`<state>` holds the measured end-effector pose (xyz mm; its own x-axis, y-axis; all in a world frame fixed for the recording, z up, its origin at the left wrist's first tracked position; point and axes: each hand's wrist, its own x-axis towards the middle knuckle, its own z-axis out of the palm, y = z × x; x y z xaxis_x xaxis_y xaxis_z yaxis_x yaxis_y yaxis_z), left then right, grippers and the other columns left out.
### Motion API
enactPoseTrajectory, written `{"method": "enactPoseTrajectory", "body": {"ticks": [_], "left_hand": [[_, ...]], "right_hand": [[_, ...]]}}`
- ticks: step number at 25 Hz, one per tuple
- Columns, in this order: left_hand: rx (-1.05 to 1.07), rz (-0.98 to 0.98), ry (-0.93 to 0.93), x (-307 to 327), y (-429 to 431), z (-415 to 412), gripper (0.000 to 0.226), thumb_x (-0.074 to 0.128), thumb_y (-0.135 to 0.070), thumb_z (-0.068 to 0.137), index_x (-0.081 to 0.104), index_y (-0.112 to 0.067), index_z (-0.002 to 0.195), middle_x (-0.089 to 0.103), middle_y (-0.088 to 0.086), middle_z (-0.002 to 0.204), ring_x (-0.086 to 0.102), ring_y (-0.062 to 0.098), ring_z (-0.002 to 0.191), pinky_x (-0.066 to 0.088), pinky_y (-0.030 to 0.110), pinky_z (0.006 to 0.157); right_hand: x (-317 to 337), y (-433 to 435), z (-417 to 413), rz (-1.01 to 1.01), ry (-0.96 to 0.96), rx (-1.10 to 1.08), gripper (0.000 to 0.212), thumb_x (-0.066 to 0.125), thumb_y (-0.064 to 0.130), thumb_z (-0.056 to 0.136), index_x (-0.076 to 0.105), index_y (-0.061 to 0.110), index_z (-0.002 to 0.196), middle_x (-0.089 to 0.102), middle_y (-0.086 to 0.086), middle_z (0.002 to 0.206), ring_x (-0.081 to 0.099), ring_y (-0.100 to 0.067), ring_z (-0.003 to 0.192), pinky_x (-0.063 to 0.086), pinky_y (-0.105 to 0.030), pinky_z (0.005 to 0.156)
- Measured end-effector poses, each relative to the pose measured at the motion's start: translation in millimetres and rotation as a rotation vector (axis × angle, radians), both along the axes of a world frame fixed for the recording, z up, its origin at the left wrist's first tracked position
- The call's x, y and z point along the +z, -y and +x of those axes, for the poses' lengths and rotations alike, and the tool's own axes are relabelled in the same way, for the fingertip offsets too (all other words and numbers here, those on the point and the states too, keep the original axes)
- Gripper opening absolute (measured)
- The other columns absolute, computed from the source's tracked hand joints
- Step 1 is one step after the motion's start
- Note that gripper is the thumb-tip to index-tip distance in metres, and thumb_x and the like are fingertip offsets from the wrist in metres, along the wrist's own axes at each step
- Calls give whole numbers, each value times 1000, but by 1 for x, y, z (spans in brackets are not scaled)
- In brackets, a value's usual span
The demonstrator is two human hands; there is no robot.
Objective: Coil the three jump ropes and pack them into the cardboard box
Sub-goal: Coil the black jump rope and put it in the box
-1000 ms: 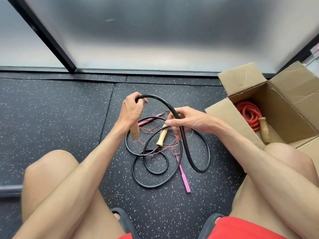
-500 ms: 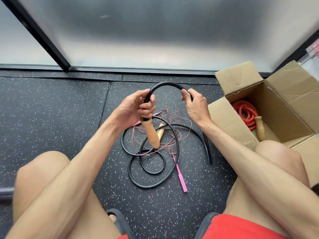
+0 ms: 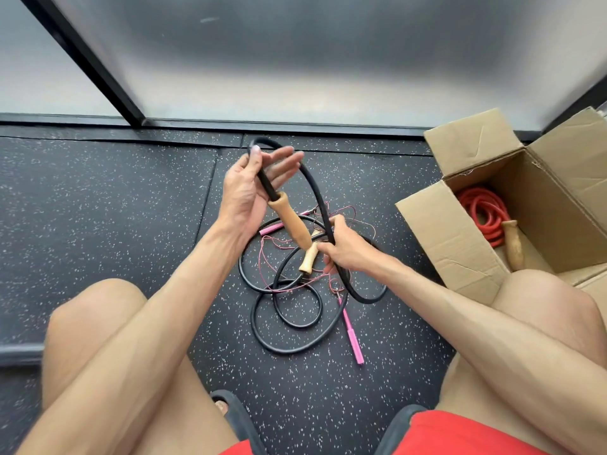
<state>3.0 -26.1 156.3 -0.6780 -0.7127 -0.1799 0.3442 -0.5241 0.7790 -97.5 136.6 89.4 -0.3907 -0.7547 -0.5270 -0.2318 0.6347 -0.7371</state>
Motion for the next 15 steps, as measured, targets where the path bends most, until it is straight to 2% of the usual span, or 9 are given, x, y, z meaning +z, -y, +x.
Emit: {"method": "enactPoseTrajectory", "body": {"ticks": [2,5,8,10,12,15], "left_hand": [[113,31,-26,1,15,5,24,42,-13,106,54,-3,89,66,32,112,70,43,99,55,51,94],[171,2,-18,-3,27,6,17,46,-13,105,52,-3,93,65,33,115,69,46,101,55,53,93],[164,-217,94,-10,25,-1,10,50,-14,104,49,-6,98,68,28,114,69,47,101,56,55,91],[170,-330,171,-15,22,-3,10,52,-14,103,50,-9,95,70,26,110,71,44,95,59,50,85],[186,-428,270,-22,21,-1,11,54,-14,103,50,-9,93,72,26,105,74,38,89,61,45,80],[180,-661,424,-35,25,6,15,56,-19,102,51,-9,92,74,21,94,76,29,83,62,46,78]], "right_hand": [[-6,-4,8,-43,-69,-110,30,59,19,97,33,12,110,66,-16,85,69,-32,63,59,-46,60],[-6,-7,8,-117,-353,-116,28,62,24,95,36,14,98,62,-8,82,59,-27,69,48,-40,62],[1,-6,2,-210,-520,-22,19,57,18,98,41,13,89,60,-4,77,56,-16,68,44,-35,58],[5,-4,-1,-258,-581,64,14,51,11,101,44,10,89,63,-3,79,57,-6,72,44,-29,55],[7,-1,-5,-298,-686,141,12,46,10,103,47,11,91,61,-2,80,56,-10,75,47,-31,58],[11,2,-7,-360,-801,269,17,43,21,106,51,12,94,55,1,81,49,-17,74,50,-38,67]]}}
